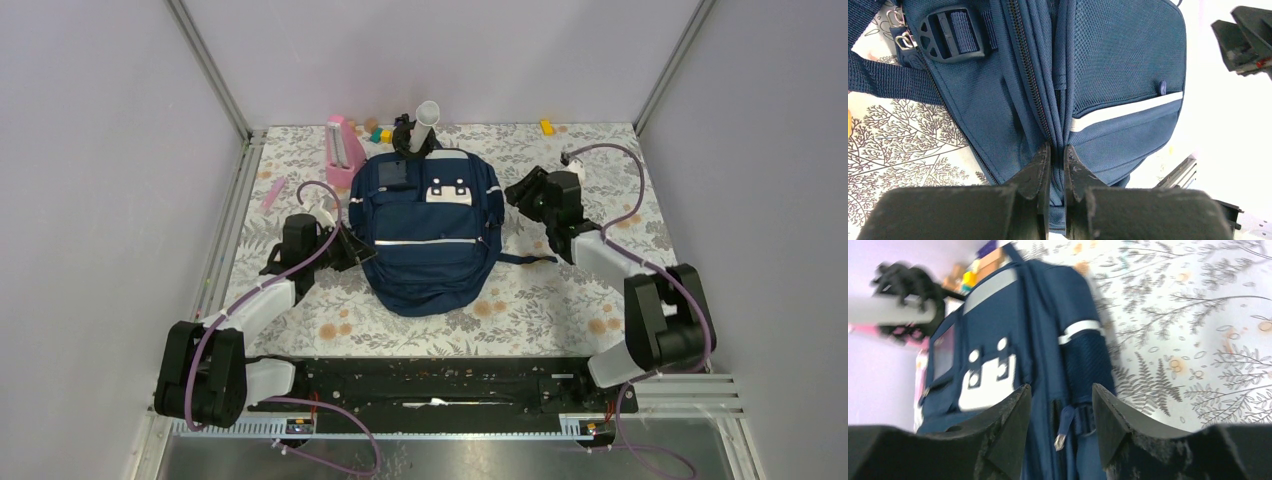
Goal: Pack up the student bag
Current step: Zip the student bag at the center of the board, then unzip the student bag at the center of the board.
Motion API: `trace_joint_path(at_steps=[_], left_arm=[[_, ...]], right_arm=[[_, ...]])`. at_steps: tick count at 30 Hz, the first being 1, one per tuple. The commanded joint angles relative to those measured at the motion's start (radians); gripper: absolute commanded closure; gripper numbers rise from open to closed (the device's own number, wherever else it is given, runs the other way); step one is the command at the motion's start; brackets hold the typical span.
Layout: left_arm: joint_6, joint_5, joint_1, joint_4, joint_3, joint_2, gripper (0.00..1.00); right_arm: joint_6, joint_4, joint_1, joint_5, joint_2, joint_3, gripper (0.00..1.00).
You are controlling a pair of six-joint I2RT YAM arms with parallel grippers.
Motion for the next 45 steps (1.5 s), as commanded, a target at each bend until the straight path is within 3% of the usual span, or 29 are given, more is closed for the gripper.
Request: trace_joint_path(at_steps=[1,8,16,20,23,28,34,45], left_arm=[[0.01,0.006,0.023,0.014,0.049,-0.028,1.0],[0.05,0.034,0.023,-0.162,0.133,-0.06,1.0],[0.262,0.031,0.025,-0.489,0.315,-0.016,1.0],[0.289,0.097,0.04,-0.499,0.332,0.023,1.0],[0.309,0.128,0.052,-0.502,0.346,0.051,1.0],[0.338,0.176,0.077,-0.528,0.372,0.072,1.0],[0.348,0.173,0.106,-0.534,0.37,0.035,1.0],[0.345,0.194,0.114,-0.534,0.371,0.039,1.0]], right_arm=[[-0.169,0.039,0.008,-0.185,-0.131,-0.066,0.44],[-0.338,0.106,0.008,-0.535,-0.252,-0.203,0.43],[-0.419,0.241,0.032,-0.738,-0.234,-0.299,0.47],[-0.456,0.351,0.11,-0.707,-0.233,-0.383,0.47],[-0.507,0.337,0.166,-0.636,-0.223,-0.396,0.47],[-0.522,0.407,0.184,-0.525,-0.232,-0.449,0.48],[-0.573,0.292,0.183,-0.436,-0.251,-0.411,0.47],[-0.632,0.286,0.181,-0.526,-0.163,-0.341,0.52]])
